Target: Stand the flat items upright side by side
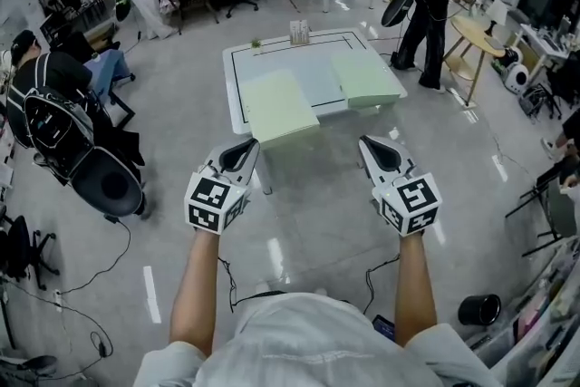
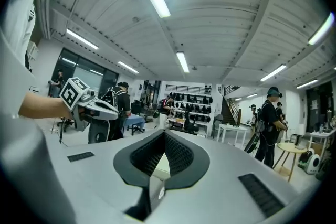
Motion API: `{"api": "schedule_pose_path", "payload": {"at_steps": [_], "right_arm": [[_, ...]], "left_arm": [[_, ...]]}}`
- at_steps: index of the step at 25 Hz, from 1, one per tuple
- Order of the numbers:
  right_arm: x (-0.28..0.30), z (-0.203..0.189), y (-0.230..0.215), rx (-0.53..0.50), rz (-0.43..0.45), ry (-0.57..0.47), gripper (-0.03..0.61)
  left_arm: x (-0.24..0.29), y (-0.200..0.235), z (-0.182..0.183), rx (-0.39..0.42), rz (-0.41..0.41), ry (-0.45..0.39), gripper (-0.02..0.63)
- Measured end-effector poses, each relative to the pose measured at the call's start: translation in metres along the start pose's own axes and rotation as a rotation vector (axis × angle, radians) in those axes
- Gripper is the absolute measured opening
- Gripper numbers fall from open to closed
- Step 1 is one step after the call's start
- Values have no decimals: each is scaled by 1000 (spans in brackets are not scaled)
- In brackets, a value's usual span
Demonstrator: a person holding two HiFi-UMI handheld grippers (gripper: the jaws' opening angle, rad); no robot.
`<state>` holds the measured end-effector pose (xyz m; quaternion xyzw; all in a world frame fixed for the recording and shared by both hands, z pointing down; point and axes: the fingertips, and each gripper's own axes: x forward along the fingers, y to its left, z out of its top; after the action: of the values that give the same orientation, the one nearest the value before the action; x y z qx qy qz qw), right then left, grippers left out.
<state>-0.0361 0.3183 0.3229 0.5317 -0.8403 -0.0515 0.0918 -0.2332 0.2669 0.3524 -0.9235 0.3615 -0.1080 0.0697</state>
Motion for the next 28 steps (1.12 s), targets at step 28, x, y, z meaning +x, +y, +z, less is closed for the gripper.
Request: {"api": "schedule_pose_path", "payload": {"at_steps": [28], "right_arm": [[100, -67, -92, 147, 69, 98, 276]], "left_arm": [[107, 63, -60, -217, 50, 73, 207]]}}
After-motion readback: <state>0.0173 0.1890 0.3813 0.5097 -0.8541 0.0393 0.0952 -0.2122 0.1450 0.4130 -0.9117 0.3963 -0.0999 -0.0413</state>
